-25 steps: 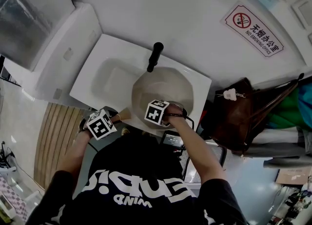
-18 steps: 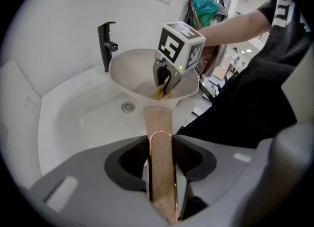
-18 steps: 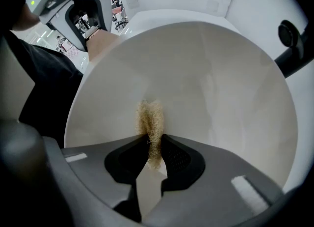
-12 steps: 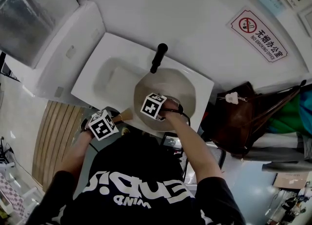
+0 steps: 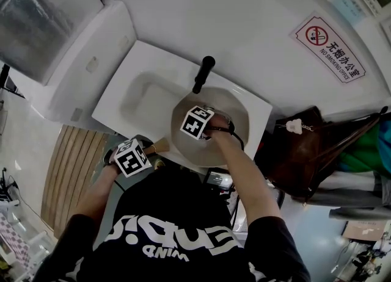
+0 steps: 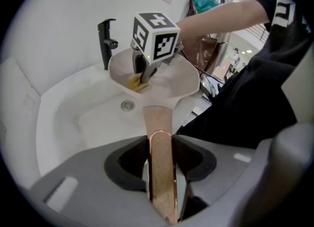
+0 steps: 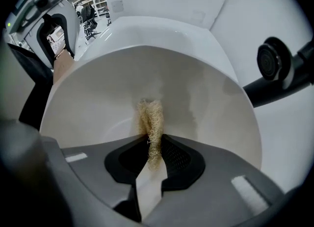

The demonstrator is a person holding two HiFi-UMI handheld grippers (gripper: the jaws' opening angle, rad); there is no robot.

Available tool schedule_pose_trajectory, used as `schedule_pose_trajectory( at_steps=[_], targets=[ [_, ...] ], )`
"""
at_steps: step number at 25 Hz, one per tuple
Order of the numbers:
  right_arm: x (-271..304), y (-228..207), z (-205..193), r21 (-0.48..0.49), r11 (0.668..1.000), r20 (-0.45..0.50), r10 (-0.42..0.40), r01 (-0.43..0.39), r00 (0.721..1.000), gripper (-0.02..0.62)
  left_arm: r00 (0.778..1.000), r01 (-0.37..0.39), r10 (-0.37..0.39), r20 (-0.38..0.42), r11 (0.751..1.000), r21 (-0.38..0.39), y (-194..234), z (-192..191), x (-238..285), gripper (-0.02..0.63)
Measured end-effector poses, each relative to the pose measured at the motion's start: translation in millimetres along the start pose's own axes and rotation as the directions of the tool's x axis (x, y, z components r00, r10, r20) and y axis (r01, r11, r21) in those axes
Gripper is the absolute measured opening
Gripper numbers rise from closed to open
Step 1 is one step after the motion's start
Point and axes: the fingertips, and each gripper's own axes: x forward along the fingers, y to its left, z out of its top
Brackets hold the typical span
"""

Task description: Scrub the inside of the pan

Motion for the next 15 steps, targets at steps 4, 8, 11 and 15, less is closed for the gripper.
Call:
schedule_pose_trajectory(
  at_steps=[4, 8, 11, 15],
  targets=[
    [1.1, -21.9, -7.6, -0.002, 0.998, -0.019, -0.057, 0.057, 0.998, 0.077, 1.0, 0.002, -0.002, -0.003, 1.0, -0.002, 0.1, -0.6, 0.4, 0.156],
    [2.2, -39.0, -22.2, 0.002, 0.995, -0.053, -0.098, 0.098, 0.994, 0.077, 1.0, 0.005, -0.005, -0.005, 1.0, -0.003, 0.8, -0.9, 1.0, 0.156],
    [1.8, -48.8, -34.4, -0.01, 0.992, -0.087, -0.126, 0.125, 0.988, 0.077, 1.0, 0.008, -0.008, -0.011, 1.0, -0.004, 0.9, -2.0, 1.4, 0.156],
    [0.6, -56.6, -48.8, -0.033, 0.989, -0.117, -0.148, 0.145, 0.982, 0.077, 1.0, 0.012, -0.012, -0.013, 1.0, -0.004, 1.0, -1.7, 1.7, 0.156]
  ],
)
